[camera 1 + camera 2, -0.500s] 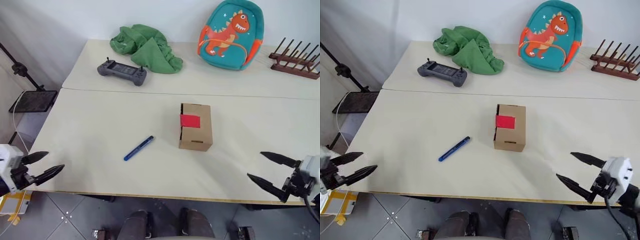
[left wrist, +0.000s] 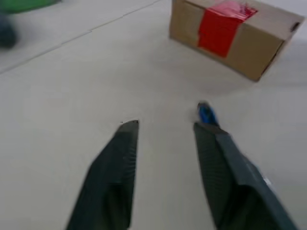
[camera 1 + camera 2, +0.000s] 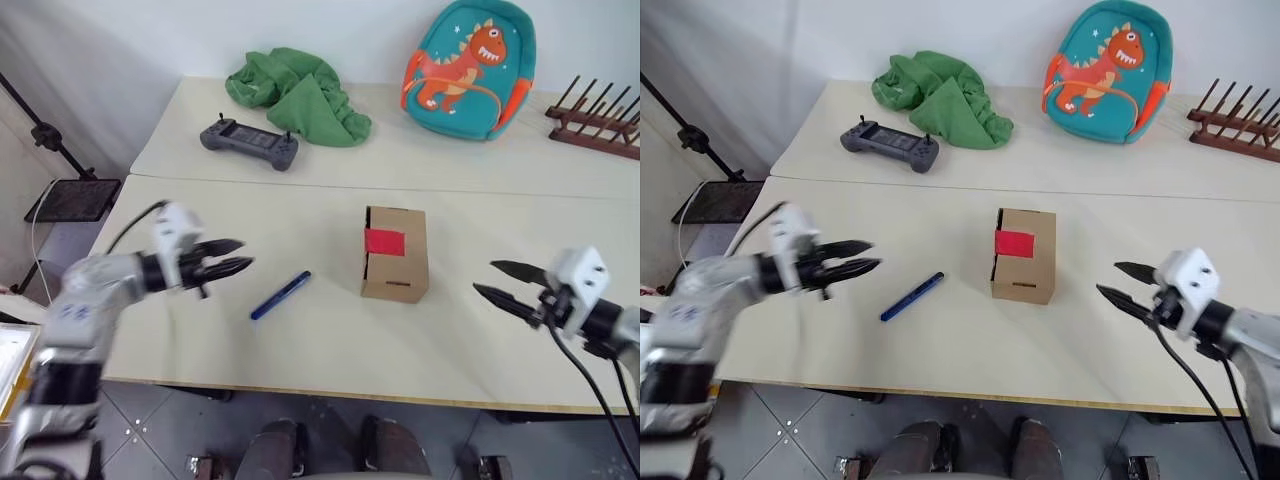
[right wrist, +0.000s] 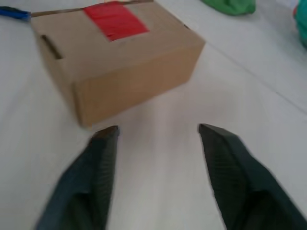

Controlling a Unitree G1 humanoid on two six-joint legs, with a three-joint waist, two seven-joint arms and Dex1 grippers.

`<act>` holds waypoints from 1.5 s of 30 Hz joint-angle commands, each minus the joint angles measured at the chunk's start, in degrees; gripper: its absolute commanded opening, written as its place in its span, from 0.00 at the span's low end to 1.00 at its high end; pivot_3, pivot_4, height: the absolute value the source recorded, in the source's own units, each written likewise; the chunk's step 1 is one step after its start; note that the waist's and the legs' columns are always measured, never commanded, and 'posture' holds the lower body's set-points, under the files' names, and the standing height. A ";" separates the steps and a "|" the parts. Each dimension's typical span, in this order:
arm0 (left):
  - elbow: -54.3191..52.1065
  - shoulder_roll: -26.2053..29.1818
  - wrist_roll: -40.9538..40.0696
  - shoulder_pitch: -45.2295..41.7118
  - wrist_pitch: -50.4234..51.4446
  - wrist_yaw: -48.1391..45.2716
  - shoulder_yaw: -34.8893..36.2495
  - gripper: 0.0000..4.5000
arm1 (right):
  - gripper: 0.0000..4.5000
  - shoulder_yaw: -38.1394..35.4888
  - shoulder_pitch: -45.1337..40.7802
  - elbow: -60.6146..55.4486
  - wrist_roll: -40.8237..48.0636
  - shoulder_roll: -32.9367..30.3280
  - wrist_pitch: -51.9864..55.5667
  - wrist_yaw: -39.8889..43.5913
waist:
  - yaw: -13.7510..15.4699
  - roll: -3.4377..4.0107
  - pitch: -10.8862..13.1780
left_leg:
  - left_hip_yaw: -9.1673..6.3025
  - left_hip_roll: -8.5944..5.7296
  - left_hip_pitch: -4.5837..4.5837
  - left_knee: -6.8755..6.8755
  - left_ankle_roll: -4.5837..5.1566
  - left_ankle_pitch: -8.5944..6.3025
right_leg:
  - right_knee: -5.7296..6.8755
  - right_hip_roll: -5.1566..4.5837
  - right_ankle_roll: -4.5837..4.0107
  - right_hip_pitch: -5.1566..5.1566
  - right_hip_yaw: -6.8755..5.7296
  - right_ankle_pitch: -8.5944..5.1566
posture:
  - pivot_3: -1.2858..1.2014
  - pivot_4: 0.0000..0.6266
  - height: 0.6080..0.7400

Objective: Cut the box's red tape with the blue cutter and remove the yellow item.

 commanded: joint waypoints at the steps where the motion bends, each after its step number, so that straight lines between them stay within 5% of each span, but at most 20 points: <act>1: 5.23 -4.23 5.90 -5.63 -3.79 0.38 -6.73 0.15 | 0.24 3.50 -3.83 2.16 -4.24 -0.23 1.42 -3.34 | -0.03 0.00 0.00 | 0.04 0.01 -0.03 0.00 0.05 0.06 | -0.02 0.00 0.00 -0.03 -0.01 0.00 | 0.52 0.24 1.00; 4: 10.13 -8.75 9.65 -10.00 -6.50 -0.49 -11.78 0.00 | 0.01 6.38 -6.66 3.92 -6.30 0.14 1.86 -4.39 | -0.10 -0.01 0.00 | 0.13 0.03 -0.16 -0.03 0.08 0.07 | -0.08 0.05 0.00 -0.16 -0.04 0.00 | 0.52 0.24 1.00; 9: 21.94 -17.92 16.57 -19.30 -11.32 0.44 -18.14 0.00 | 0.01 11.27 -10.35 0.22 -2.34 2.97 8.19 -1.62 | 0.08 -0.11 0.06 | 0.27 0.04 -0.44 0.10 0.22 0.15 | -0.04 0.06 0.07 -0.40 -0.05 0.03 | 0.52 0.24 1.00; 18: 26.10 -22.35 17.34 -21.92 -14.25 -0.39 -16.90 0.00 | 0.01 12.18 -7.76 -14.00 5.83 2.05 23.71 -0.41 | -0.02 -0.11 0.07 | 0.32 0.08 -0.49 0.20 0.23 0.16 | 0.06 0.02 0.09 -0.55 0.06 0.05 | 0.52 0.24 1.00; 24: 36.87 -27.88 18.99 -28.74 -20.34 7.96 -13.43 0.00 | 0.01 11.53 -5.50 -25.48 18.69 -2.55 38.65 2.63 | 1.13 -0.13 0.08 | -0.16 0.07 -1.18 0.97 0.33 0.07 | 0.10 -0.06 0.17 -0.70 -0.23 0.14 | 0.52 0.24 1.00; 27: 41.15 -25.86 19.97 -31.66 -23.54 10.94 -11.21 0.00 | 0.01 6.15 -3.72 -25.82 20.85 -5.40 40.58 2.52 | 1.43 -0.14 0.08 | -0.16 -0.04 -1.22 0.99 0.42 0.04 | 0.02 -0.17 0.25 -0.68 -0.24 0.23 | 0.52 0.24 1.00; 32: 35.05 -18.01 17.43 -29.09 -22.02 2.17 -8.77 0.00 | 0.01 -3.64 1.33 -20.58 20.52 -12.34 38.68 6.89 | 0.84 -0.14 0.08 | -0.07 -0.02 -1.19 0.92 0.45 0.00 | 0.02 -0.17 0.27 -0.73 -0.29 0.25 | 0.52 0.24 1.00; 39: 1.50 -3.44 7.70 -13.20 1.59 -22.96 -16.86 0.00 | 0.01 -1.87 -2.67 -1.56 6.33 -9.85 20.61 0.74 | 0.13 -0.14 0.08 | -0.01 -0.11 -1.14 0.96 0.48 0.01 | 0.04 -0.17 0.30 -0.66 -0.19 0.26 | 0.52 0.24 1.00; 45: 0.56 -10.94 10.86 -13.21 4.31 -14.35 -18.86 0.00 | 0.01 5.54 -9.03 5.57 1.77 -3.95 13.49 1.07 | 0.63 -0.14 0.09 | -0.14 -0.14 -1.15 1.01 0.48 0.24 | 0.07 -0.17 0.36 -0.54 -0.20 0.30 | 0.52 0.24 1.00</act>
